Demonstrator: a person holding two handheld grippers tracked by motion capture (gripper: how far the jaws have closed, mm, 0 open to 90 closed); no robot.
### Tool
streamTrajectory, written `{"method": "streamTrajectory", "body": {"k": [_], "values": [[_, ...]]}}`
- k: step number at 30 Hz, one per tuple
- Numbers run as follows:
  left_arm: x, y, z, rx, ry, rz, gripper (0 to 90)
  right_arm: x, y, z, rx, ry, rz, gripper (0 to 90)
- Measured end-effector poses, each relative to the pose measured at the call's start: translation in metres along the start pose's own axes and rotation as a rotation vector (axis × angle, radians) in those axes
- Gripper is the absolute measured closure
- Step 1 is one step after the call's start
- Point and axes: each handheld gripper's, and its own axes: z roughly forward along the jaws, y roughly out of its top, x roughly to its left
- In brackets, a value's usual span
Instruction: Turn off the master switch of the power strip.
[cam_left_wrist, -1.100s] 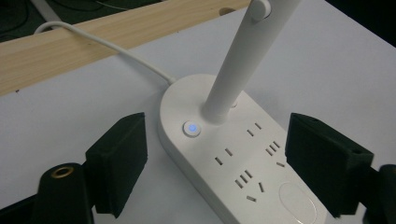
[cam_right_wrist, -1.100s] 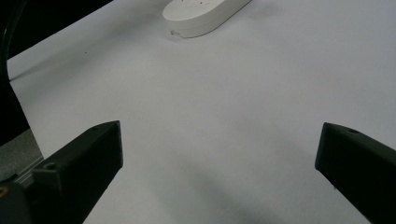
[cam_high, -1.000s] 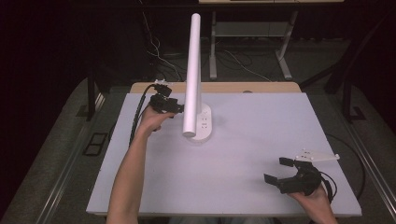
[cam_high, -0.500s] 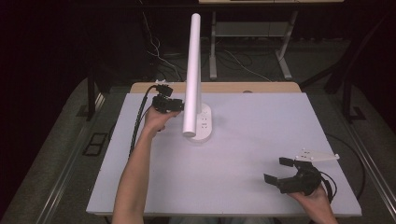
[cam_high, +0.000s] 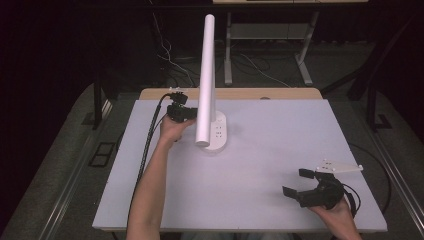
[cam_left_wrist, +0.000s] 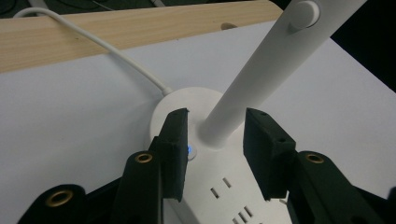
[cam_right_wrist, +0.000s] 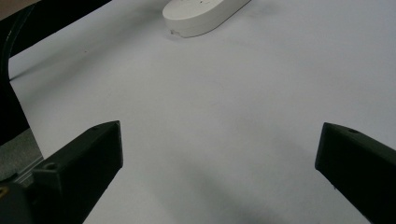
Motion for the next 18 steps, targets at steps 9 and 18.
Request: {"method": "streamTrajectory", "body": {"k": [9, 18], "values": [[0.003, -0.004, 0.009, 0.000, 0.006, -0.036, 73.4, -0.001, 0.000, 0.000, 0.001, -0.001, 0.001, 0.1], [0.006, -0.008, 0.017, 0.000, 0.025, -0.084, 85.9, -0.001, 0.000, -0.001, 0.004, -0.001, 0.005, 0.1]]}}
